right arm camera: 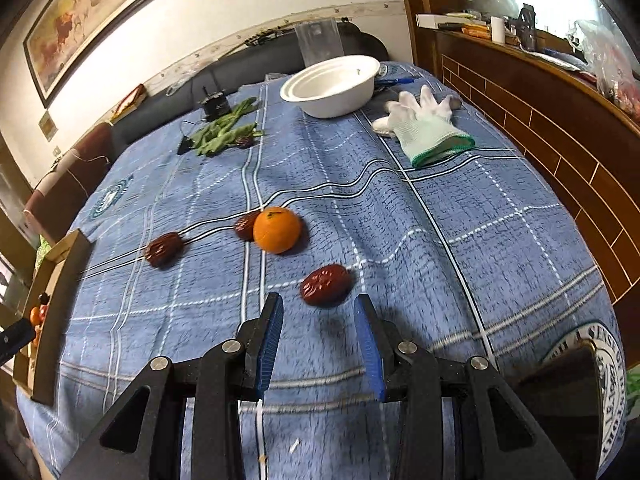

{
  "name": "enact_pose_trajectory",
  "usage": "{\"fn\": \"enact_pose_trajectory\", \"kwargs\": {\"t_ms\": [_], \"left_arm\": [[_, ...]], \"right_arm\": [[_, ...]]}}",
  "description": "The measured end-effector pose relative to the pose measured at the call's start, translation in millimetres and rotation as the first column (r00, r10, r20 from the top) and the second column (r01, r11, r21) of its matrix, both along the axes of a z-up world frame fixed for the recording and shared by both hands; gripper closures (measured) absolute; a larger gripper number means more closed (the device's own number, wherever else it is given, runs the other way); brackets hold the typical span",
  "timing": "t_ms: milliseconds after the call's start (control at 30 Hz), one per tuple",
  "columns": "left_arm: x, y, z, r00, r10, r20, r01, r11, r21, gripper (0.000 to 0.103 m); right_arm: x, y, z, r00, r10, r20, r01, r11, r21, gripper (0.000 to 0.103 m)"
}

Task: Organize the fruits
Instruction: 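Move both open tools back over the remaining red dates, then grasp a red date with the right tool while the left tool grasps another red date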

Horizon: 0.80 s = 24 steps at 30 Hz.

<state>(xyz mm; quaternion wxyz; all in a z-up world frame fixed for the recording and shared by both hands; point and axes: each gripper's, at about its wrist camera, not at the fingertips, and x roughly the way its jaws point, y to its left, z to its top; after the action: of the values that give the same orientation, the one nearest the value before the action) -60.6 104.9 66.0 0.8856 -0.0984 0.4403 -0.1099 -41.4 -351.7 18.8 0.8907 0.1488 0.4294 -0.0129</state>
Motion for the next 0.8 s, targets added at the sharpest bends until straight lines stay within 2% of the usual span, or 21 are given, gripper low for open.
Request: {"fn": "enact_pose_trajectory", "kwargs": {"t_ms": [100, 200, 333, 467, 600, 667, 800], "left_arm": [[13, -19, -3, 0.999, -0.045, 0.002, 0.044, 0.999, 0.021, 0.031], [28, -45, -7, 0.996, -0.094, 0.004, 0.093, 0.992, 0.083, 0.031], [45, -74, -11, 0.984, -0.175, 0.018, 0.174, 0.982, 0.078, 0.031], [57, -93, -17, 0.978, -0.208, 0.017, 0.206, 0.974, 0.089, 0.040], [65, -108, -25, 0.973, -0.231, 0.017, 0.228, 0.969, 0.100, 0.045], [71, -113, -29, 0.972, -0.235, 0.010, 0.233, 0.967, 0.099, 0.045], [84, -125, -36, 0.969, -0.247, 0.009, 0.244, 0.964, 0.107, 0.045]], "right_arm": [[10, 0, -5, 1.000, -0.003, -0.013, 0.003, 1.000, -0.005, 0.063], [18, 2, -7, 1.000, -0.001, -0.019, 0.001, 1.000, -0.010, 0.063], [25, 5, -11, 1.000, -0.001, -0.018, 0.000, 1.000, -0.025, 0.063], [27, 5, -15, 1.000, -0.004, -0.009, 0.003, 1.000, -0.027, 0.063], [26, 9, -16, 1.000, 0.008, 0.004, -0.007, 0.998, -0.059, 0.066], [26, 11, -16, 1.000, 0.019, 0.008, -0.019, 0.998, -0.066, 0.072], [25, 15, -16, 0.999, 0.042, 0.017, -0.041, 0.997, -0.066, 0.075]]}}
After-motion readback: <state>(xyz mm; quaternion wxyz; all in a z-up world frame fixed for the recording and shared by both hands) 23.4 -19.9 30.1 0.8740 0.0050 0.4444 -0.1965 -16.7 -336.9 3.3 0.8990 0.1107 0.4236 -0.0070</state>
